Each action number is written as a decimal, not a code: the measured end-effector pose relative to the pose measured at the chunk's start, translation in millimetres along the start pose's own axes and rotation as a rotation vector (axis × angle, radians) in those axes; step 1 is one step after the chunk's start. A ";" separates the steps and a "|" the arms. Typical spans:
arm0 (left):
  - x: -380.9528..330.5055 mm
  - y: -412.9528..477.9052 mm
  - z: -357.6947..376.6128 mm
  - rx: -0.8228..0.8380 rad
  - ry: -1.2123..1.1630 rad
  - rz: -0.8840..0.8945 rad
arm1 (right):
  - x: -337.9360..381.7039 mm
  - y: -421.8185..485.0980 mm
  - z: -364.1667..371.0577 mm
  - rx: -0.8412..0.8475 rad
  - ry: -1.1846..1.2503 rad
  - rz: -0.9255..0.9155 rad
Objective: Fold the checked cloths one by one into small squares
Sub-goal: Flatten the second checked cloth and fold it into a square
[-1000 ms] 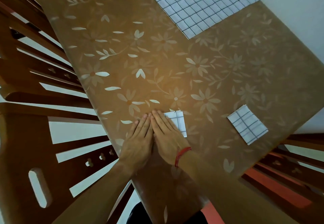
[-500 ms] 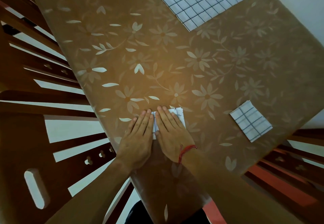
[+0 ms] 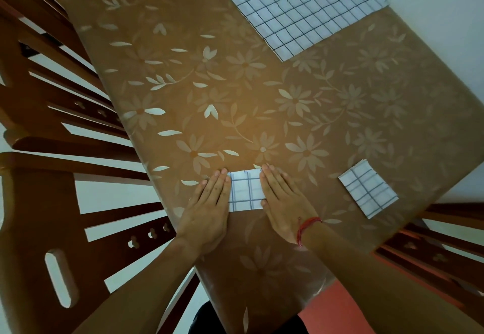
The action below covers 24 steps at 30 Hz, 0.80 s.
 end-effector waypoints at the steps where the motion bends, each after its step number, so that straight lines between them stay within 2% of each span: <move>1: -0.6 0.7 -0.6 0.007 -0.001 -0.003 | -0.1 -0.1 -0.9 0.008 -0.004 -0.001; 6: 0.2 7.5 -7.8 0.016 -0.016 -0.014 | -0.3 2.4 -10.8 0.018 -0.007 0.007; 12: -1.5 25.5 -32.8 -0.023 -0.188 -0.009 | -5.6 17.4 -33.0 -0.021 0.097 -0.005; 21: 10.1 50.2 -30.1 0.047 -0.239 -0.120 | -9.7 43.6 -40.7 0.065 0.146 -0.031; 24: 9.4 53.6 -34.2 0.003 -0.363 -0.124 | -10.0 48.1 -36.8 0.115 0.156 -0.024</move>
Point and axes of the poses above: each hand's wrist, its own y-axis towards the middle knuckle, its own z-axis out of the palm, x = y × z, the point moved 10 cm from there along y, towards the middle knuckle, and after that the axes turned 10 degrees about -y, right-handed, at the moved point
